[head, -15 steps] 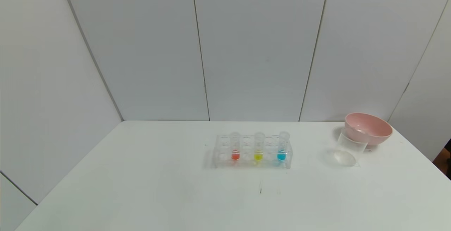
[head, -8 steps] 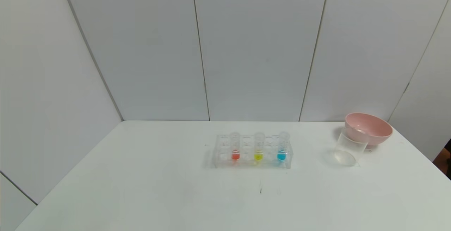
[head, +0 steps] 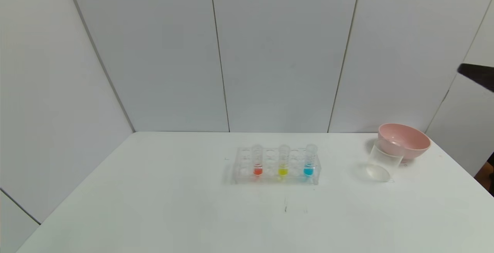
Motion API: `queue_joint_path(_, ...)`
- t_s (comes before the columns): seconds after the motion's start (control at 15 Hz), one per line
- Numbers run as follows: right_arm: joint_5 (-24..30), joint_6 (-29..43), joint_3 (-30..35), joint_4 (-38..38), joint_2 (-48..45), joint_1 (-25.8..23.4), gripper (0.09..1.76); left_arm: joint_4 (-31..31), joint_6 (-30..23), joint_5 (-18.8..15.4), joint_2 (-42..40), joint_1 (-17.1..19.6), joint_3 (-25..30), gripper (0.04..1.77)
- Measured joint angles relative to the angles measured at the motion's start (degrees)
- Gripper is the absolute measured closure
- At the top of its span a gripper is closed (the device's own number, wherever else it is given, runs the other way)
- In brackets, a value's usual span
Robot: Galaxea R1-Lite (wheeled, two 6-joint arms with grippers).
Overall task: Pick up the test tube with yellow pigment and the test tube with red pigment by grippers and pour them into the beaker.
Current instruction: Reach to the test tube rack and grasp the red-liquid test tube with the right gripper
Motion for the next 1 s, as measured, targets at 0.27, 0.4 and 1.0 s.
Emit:
queue_joint_path(0.27, -13.85, 0.3, 2.9, -11.54, 10.42, 15.54, 0.14, 0.0, 0.0, -0.02, 0.0, 0.0, 0.0, 0.05)
queue_joint_path(0.4, -18.92, 0.35, 4.22, -17.65, 16.02, 21.63, 0.14, 0.0, 0.0, -0.02, 0.0, 0.0, 0.0, 0.05)
queue_joint_path(1.0, -30.33, 0.24, 5.11, -40.14, 42.57, 38.03, 0.14, 0.0, 0.0, 0.0, 0.0, 0.0, 0.0, 0.05)
